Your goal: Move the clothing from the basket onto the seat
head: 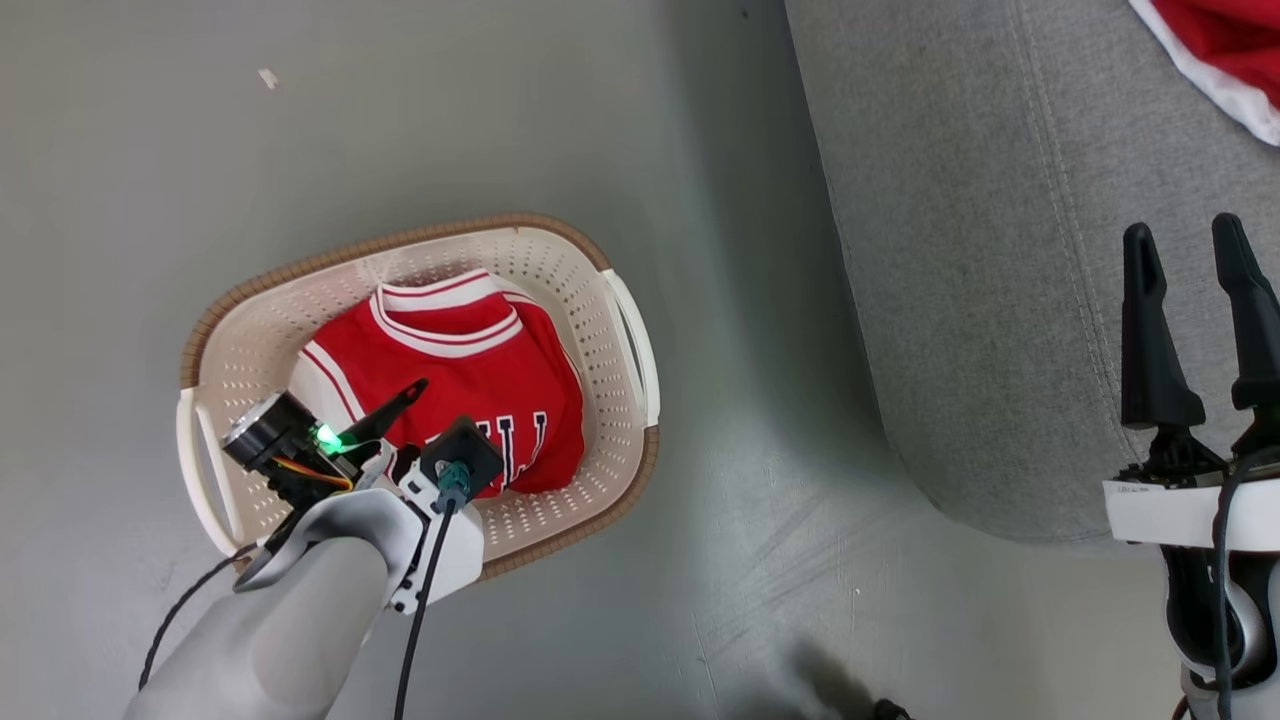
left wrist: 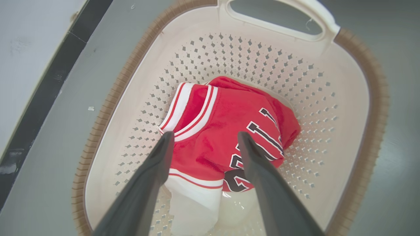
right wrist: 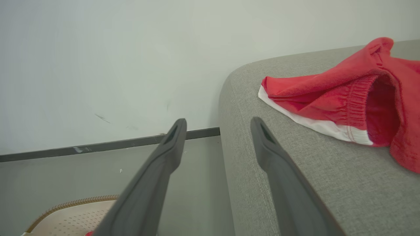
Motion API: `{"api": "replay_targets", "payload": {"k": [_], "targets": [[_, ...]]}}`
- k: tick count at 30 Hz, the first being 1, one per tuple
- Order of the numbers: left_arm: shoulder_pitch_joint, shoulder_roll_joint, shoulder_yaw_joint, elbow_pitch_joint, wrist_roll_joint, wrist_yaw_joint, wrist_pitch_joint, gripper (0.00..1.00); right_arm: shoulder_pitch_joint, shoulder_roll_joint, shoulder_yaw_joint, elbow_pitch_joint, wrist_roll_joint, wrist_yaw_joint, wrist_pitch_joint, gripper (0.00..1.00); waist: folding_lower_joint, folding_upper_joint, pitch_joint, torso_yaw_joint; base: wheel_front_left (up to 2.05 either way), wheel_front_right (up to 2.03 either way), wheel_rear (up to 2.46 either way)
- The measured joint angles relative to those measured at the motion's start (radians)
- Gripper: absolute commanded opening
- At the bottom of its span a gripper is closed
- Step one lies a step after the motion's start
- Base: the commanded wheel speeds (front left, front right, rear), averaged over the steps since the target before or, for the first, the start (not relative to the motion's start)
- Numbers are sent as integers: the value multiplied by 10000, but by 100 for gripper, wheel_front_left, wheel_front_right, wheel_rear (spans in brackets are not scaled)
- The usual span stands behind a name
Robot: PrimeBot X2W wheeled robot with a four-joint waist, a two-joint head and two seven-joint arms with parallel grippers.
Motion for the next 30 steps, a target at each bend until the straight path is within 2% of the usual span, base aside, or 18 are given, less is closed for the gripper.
{"api": "replay_targets", "payload": {"k": [15, 30], "targets": [[-1141, -6, -100, 1225, 458, 17, 86, 100, -1005, 25, 316, 288, 190, 0, -90, 100, 0, 0, 1342, -424, 0, 0, 0], [-2004, 261, 142, 2171, 780, 740, 249, 100, -1887, 33, 589, 366, 362, 0, -161, 100, 0, 0, 2348, -661, 0, 0, 0]]}}
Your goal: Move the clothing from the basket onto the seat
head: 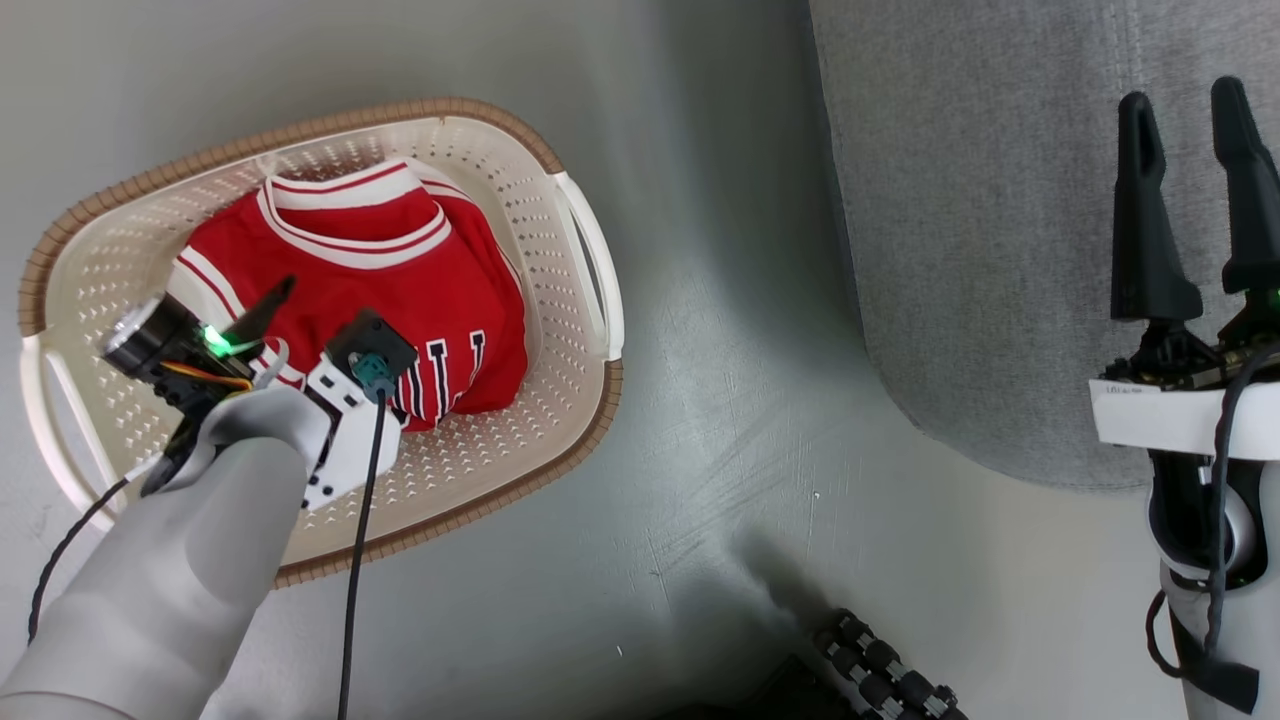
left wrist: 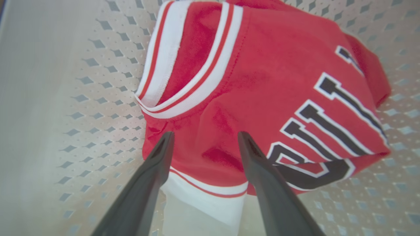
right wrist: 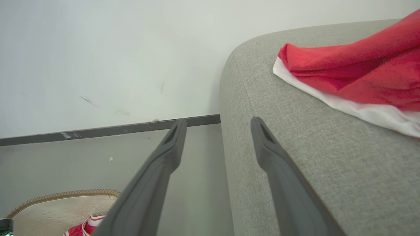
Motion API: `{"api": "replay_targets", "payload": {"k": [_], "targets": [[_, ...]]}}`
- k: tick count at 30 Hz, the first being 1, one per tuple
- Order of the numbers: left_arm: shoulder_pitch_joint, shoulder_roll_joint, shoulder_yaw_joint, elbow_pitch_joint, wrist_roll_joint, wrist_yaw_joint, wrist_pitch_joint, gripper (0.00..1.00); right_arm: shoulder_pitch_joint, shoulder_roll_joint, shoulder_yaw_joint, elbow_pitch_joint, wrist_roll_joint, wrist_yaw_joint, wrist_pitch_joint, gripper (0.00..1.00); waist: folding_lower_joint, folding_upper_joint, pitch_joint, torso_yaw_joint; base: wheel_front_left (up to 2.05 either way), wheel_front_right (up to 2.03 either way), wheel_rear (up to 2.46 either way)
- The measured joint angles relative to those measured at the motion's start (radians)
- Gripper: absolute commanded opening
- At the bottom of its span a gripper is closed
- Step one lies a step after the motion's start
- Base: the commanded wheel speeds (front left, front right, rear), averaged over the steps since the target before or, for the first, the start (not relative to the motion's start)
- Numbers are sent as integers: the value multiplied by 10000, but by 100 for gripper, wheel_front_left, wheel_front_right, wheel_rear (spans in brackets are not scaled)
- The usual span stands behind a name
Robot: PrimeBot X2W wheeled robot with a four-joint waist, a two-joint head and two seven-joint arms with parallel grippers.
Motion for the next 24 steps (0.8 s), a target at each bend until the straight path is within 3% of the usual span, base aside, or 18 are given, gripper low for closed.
{"api": "replay_targets", "payload": {"k": [8, 9, 10, 11, 14, 16, 24], "targets": [[-372, -31, -2, 433, 176, 178, 50, 100, -334, 10, 10, -21, 65, 0, 0, 100, 0, 0, 377, -48, 0, 0, 0], [-420, -40, -4, 479, 178, 203, 50, 96, -335, 12, 10, -21, 65, 0, 0, 100, 0, 0, 417, -51, 0, 0, 0], [-481, -54, -10, 516, 203, 263, 48, 77, -336, 12, 8, -19, 65, 0, 0, 100, 0, 0, 455, -55, 0, 0, 0], [-541, -65, -13, 545, 263, 324, 48, 49, -339, 12, 8, -19, 65, 0, 0, 100, 0, 0, 490, -57, 0, 0, 0], [-719, -98, -25, 656, 318, 403, 48, 23, -482, 17, 8, -19, 69, 0, 0, 100, 0, 0, 585, -62, 0, 0, 0], [-763, -127, -33, 755, 334, 403, 48, 0, -582, 17, 8, -25, 77, 0, 0, 100, 0, 0, 638, -67, 0, 0, 0], [-788, -384, -50, 882, 222, 401, -305, 0, -722, 84, -59, 65, 77, 0, -2, 100, 0, 0, 695, -58, 0, 0, 0]]}}
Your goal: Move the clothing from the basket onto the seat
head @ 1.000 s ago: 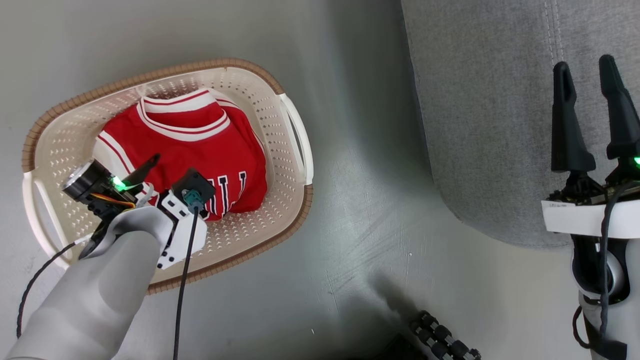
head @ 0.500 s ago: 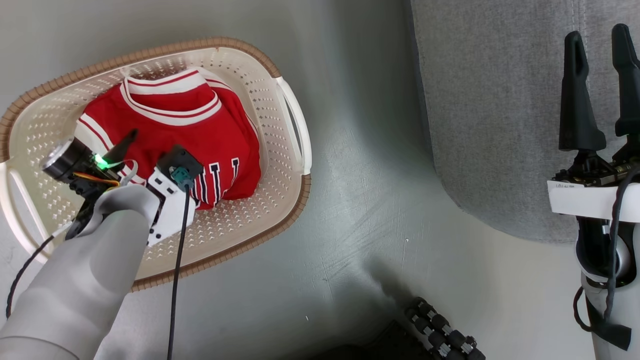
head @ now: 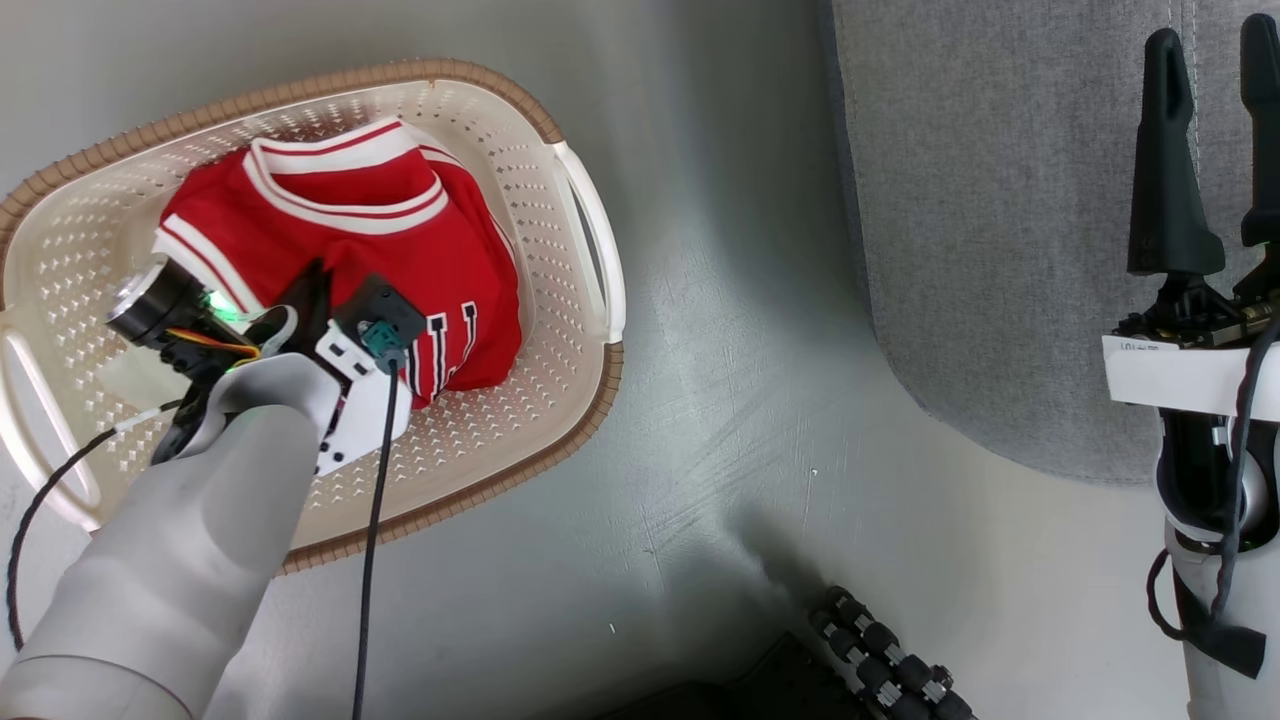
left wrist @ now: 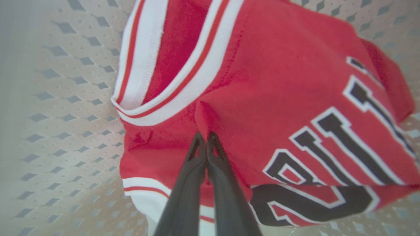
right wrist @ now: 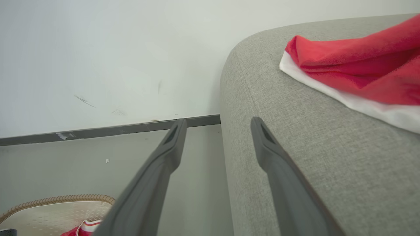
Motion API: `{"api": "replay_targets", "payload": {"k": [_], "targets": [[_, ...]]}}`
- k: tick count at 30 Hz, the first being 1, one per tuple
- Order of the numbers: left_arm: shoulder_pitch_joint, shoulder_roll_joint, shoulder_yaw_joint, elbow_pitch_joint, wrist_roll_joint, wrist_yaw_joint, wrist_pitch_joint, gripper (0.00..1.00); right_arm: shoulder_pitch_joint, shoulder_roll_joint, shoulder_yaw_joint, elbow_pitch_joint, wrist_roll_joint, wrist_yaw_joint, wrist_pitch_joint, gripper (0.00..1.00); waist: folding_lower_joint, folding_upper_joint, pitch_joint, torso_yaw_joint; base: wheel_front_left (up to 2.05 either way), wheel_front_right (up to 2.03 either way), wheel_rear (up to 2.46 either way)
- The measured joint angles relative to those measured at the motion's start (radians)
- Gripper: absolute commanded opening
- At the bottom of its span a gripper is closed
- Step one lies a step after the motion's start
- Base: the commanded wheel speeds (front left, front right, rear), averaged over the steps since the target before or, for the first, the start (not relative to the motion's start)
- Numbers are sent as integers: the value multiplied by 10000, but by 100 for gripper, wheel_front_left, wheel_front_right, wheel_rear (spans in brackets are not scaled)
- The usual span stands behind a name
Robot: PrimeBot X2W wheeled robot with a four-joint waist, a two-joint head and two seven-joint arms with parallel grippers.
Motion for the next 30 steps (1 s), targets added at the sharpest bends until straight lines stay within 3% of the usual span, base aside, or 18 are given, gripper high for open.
{"api": "replay_targets", "payload": {"k": [6, 12, 22, 30], "targets": [[2, -219, 77, -401, -167, 10, -692, 0, -166, 38, -150, 88, 0, 0, 0, 100, 0, 0, -117, 88, 0, 0, 0], [189, -245, 328, -922, -545, 286, -1526, 0, -365, 46, -182, 104, -2, 0, 0, 100, 0, -1, -316, 262, 0, 0, 0], [946, -261, 826, -2228, -951, 1108, -2706, 0, -421, -56, -144, 320, -71, 0, 0, 100, 0, 0, -829, 666, 0, 0, 0], [1299, -201, 1298, -3745, -1231, 1745, -2890, 0, -424, -460, 186, 769, -111, 0, 0, 100, 0, 0, -1411, 1056, 0, 0, 0]]}}
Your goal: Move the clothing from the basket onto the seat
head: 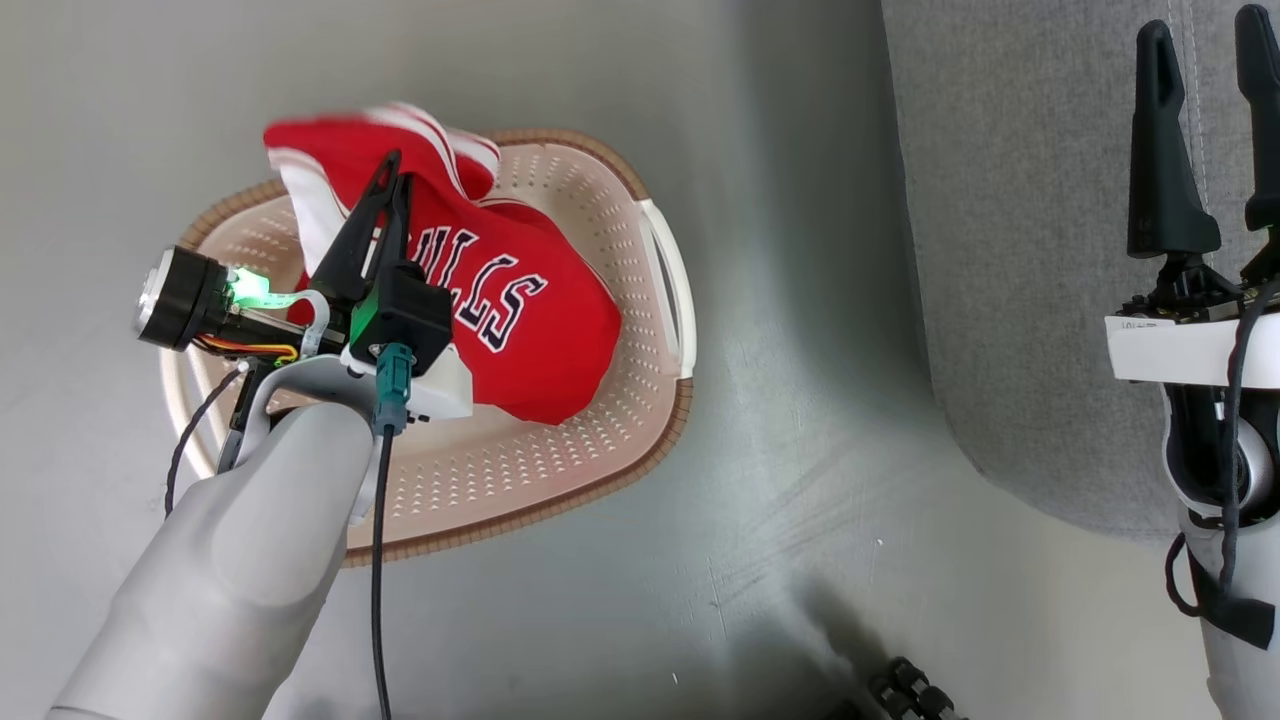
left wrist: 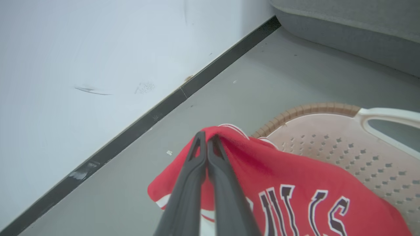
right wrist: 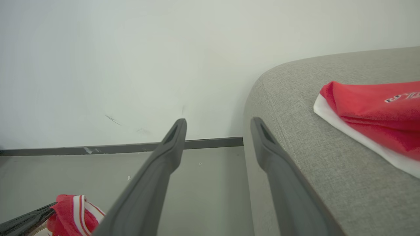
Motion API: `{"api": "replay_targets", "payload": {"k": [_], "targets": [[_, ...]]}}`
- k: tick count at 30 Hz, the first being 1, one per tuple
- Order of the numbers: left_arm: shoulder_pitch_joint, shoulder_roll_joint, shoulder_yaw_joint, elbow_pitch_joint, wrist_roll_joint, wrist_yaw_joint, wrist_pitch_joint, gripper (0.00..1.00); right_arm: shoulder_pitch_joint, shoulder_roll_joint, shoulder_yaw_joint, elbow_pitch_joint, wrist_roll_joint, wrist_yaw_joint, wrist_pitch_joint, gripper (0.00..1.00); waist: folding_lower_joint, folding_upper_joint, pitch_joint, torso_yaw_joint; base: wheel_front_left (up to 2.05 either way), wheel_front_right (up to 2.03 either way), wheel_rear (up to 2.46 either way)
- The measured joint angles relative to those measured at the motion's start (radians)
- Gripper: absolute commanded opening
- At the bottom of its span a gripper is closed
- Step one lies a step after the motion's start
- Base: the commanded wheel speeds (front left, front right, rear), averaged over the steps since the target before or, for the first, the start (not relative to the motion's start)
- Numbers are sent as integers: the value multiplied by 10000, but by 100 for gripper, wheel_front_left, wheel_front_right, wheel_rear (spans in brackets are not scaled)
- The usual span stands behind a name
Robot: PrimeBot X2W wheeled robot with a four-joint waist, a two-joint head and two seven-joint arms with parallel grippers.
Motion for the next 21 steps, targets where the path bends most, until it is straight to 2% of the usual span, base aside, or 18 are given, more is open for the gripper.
{"api": "replay_targets", "payload": {"k": [7, 14, 21], "targets": [[580, 186, 293, -1356, -253, 278, -81, 0, -100, -391, 337, 257, -107, 0, 0, 100, 0, 0, -707, 388, 0, 0, 0], [896, 474, 431, -2426, -357, 382, -109, 0, -203, -652, 817, 307, -267, 0, 0, 100, 0, 0, -1319, 668, 0, 0, 0], [915, 867, 435, -4136, -251, 460, -113, 0, -200, -907, 1406, 416, -384, 0, 0, 100, 0, 0, -2145, 974, 0, 0, 0]]}}
